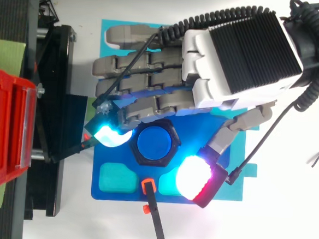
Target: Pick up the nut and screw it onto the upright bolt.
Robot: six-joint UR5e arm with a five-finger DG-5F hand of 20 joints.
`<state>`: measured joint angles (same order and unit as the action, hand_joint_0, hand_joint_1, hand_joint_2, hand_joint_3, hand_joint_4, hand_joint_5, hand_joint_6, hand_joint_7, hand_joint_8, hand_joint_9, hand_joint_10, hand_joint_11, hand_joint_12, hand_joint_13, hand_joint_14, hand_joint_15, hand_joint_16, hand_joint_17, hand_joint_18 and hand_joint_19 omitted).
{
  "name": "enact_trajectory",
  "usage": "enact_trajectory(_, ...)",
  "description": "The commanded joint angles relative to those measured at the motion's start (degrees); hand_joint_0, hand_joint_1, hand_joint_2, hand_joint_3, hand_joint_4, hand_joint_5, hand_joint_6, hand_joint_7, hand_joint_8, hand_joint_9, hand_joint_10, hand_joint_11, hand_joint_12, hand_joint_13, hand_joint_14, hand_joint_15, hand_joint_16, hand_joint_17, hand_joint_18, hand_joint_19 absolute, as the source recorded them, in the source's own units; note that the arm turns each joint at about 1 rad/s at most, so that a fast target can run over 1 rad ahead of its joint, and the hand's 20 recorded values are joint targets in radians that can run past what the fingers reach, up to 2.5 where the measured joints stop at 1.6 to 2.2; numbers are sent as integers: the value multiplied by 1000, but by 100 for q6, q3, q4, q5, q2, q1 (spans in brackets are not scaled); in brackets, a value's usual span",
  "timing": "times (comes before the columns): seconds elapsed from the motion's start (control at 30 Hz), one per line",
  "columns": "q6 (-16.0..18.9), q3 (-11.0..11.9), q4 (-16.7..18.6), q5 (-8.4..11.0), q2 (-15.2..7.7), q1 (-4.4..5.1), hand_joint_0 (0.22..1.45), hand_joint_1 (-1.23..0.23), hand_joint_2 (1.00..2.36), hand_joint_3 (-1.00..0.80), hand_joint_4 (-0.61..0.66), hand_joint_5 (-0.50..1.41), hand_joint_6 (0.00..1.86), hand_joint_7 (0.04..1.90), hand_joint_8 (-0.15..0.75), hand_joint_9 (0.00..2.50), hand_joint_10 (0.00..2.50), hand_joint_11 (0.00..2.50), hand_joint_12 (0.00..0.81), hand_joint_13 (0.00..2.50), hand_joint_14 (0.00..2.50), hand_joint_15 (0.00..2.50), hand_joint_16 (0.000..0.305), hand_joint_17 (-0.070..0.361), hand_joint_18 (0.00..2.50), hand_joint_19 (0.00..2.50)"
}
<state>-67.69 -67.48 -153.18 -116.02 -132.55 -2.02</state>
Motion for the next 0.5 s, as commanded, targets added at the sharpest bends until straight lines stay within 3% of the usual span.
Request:
enact_trajectory(0.0,1,-2,16,1,-16,0,428,-333,1000,-500,165,-175,501,667,249,357,0,0,371,48,0,0,48,108,0,0)
enact_trajectory(0.47,-8,-2,-19,-17,-16,-71,434,-359,1000,-500,172,-163,501,685,254,409,0,0,373,105,0,0,47,105,0,0)
